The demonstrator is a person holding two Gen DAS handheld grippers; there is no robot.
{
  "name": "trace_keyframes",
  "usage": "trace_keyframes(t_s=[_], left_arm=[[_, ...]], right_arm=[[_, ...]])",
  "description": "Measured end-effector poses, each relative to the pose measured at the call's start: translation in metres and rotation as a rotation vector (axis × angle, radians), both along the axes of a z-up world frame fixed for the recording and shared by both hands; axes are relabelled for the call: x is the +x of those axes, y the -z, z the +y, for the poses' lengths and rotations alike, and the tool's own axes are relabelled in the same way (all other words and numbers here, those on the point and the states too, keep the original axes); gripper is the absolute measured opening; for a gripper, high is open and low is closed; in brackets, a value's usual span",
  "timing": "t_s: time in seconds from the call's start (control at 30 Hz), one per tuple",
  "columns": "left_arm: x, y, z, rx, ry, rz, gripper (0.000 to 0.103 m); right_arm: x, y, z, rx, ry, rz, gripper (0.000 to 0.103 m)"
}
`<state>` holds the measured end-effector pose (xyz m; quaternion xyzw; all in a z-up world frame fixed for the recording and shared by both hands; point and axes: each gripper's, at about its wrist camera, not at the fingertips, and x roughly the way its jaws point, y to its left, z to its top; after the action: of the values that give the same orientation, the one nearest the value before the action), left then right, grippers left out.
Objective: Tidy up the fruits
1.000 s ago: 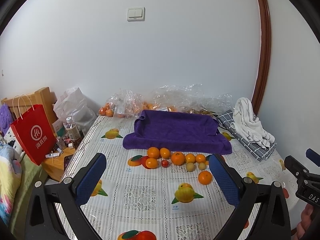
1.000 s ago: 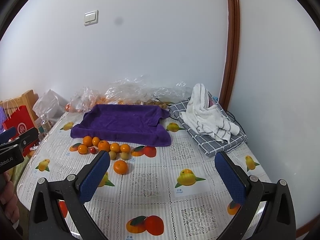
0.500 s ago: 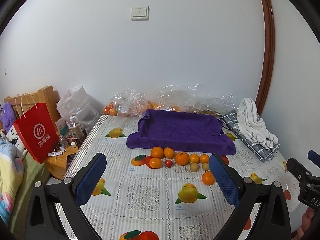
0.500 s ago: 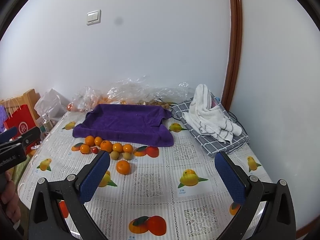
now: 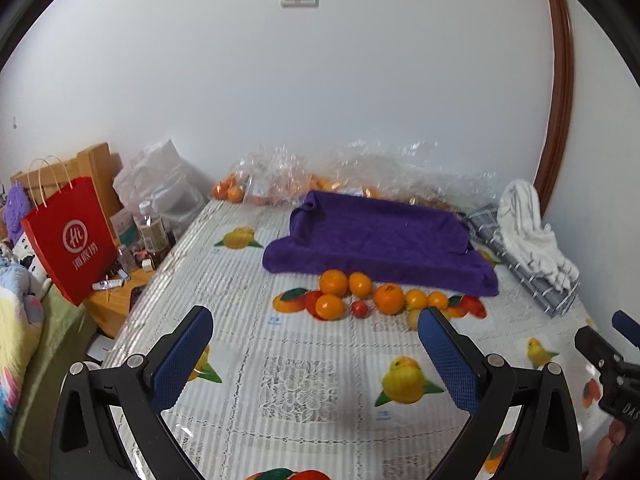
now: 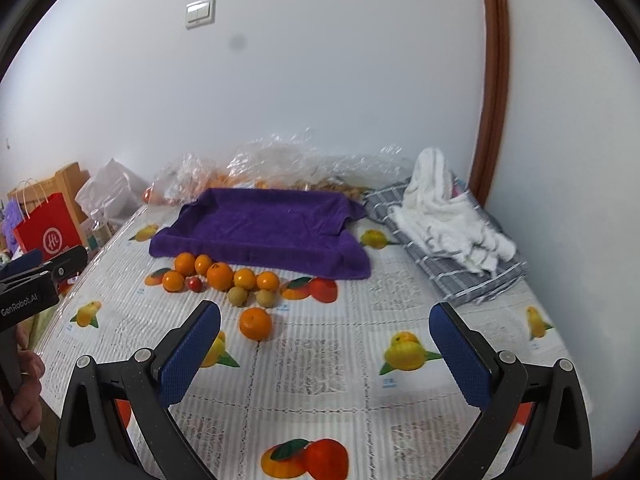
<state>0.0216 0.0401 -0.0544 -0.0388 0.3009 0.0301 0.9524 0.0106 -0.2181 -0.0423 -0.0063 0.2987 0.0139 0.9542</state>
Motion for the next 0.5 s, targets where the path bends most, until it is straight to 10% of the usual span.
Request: trace_keyframes(t_s=[0.5], left_arm=[[0.053,0.094,0.026,0.070,-0.010,0.189,0.101]], right_arm=[[0.069,0.097,0.025,0.042,-0.061,0.201,0.079]])
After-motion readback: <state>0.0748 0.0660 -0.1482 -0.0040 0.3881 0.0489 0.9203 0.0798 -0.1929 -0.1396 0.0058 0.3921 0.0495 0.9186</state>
